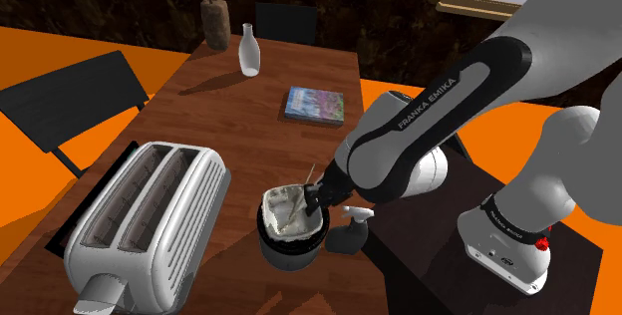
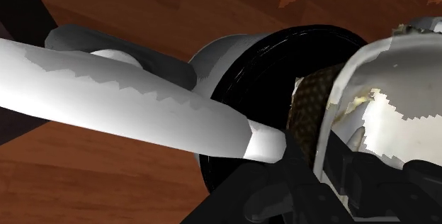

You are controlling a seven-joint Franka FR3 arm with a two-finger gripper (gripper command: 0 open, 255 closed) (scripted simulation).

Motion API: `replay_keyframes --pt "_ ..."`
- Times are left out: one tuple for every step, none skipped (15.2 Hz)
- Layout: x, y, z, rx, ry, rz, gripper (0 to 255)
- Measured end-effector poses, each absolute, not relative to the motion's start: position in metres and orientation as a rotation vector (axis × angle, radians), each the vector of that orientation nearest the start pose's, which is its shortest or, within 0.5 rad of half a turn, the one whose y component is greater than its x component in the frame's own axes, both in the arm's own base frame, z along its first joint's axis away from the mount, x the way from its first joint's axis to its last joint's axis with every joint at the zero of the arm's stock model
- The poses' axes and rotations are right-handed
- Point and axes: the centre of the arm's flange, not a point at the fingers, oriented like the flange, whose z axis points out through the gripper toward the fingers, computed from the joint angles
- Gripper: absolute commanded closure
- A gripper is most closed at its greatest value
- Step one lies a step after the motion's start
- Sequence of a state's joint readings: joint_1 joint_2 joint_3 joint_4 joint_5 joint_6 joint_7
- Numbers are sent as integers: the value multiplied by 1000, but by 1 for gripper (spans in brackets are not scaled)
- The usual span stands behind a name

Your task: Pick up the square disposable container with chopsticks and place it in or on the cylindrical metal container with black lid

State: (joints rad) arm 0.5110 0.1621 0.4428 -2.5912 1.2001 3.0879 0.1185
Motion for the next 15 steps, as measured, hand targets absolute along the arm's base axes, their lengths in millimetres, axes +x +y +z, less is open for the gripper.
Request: replay_keyframes --pt "304 306 217 -2695 509 -78 255" --pt "303 306 217 -2695 509 -78 0" --pt "301 306 216 -2697 505 -72 0" --pt "300 307 216 -2699 503 -68 0" --pt "299 307 216 -2700 502 -66 0" --pt "299 307 216 -2700 501 -65 0" --pt "299 307 215 -2700 501 -65 0" --pt "300 307 215 -2700 501 -65 0" --pt "300 304 221 -2700 501 -65 0" --pt "300 302 230 -2700 501 -65 0" --pt "296 296 240 -2699 500 -65 0" --pt "297 293 251 -2696 505 -64 0" --pt "296 291 256 -2698 502 -65 0" --pt "295 290 258 -2699 501 -65 0" --pt "295 289 260 -2699 501 -65 0"
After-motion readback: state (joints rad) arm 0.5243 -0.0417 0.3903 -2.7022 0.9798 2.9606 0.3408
